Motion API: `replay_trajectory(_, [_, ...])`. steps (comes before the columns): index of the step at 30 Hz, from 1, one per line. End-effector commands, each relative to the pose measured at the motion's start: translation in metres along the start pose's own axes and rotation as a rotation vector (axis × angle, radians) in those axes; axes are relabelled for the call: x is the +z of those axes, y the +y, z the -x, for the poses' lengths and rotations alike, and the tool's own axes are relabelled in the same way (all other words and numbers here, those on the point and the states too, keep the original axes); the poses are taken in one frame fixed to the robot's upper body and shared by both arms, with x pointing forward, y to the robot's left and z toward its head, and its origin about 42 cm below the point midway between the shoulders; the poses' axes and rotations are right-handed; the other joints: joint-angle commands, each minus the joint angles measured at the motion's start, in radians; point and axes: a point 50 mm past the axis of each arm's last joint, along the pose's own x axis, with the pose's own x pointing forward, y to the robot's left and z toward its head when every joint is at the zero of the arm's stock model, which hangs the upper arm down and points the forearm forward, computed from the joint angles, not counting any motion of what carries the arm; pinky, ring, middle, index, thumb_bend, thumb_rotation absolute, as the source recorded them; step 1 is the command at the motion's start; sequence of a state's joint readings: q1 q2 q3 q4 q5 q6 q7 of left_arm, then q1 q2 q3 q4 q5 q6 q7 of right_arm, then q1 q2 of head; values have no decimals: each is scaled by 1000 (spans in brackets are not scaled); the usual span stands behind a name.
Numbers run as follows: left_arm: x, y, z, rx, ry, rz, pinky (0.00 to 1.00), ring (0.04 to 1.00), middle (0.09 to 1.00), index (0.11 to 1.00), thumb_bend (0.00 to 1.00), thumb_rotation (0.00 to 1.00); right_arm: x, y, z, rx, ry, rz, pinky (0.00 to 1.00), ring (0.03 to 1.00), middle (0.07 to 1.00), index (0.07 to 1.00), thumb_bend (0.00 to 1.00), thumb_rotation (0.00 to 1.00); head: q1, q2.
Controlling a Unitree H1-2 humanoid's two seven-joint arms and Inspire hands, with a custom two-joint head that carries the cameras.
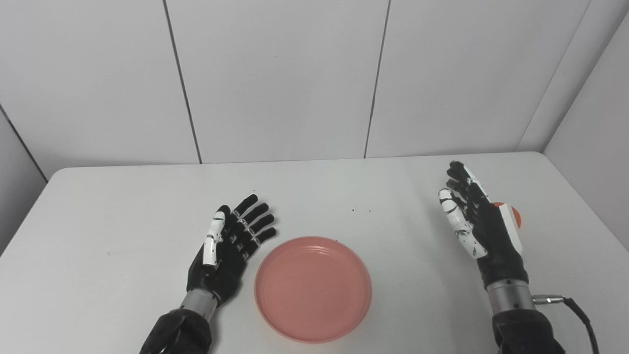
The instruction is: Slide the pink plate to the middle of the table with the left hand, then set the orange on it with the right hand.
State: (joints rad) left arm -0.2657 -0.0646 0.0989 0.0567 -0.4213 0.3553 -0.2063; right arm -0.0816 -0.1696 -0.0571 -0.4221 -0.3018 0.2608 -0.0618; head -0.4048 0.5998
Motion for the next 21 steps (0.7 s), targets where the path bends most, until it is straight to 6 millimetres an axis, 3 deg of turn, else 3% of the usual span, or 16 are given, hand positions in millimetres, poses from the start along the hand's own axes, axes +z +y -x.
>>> replay_trajectory(1, [-1, 6, 2, -1, -16, 14, 777, 804, 811, 807, 326, 1000, 17, -14, -10, -77, -93, 132, 764, 842, 865, 874, 552, 806, 1, 0])
replay_trajectory(4, [-3, 11, 4, -10, -16, 28, 783, 811, 818, 813, 325, 1000, 21, -24, -14, -107, -123, 242, 775, 840, 866, 881, 592, 826, -26, -11])
replay_trajectory(14, [-5, 29, 5, -14, -21, 51, 772, 806, 813, 810, 318, 1000, 31, -50, -26, -191, -156, 473, 718, 808, 844, 847, 714, 614, -55, -36])
replay_trajectory(21, [-4, 34, 8, -10, -17, 55, 772, 807, 813, 807, 310, 1000, 24, -64, -35, -198, -103, 557, 743, 837, 873, 863, 793, 498, -74, -47])
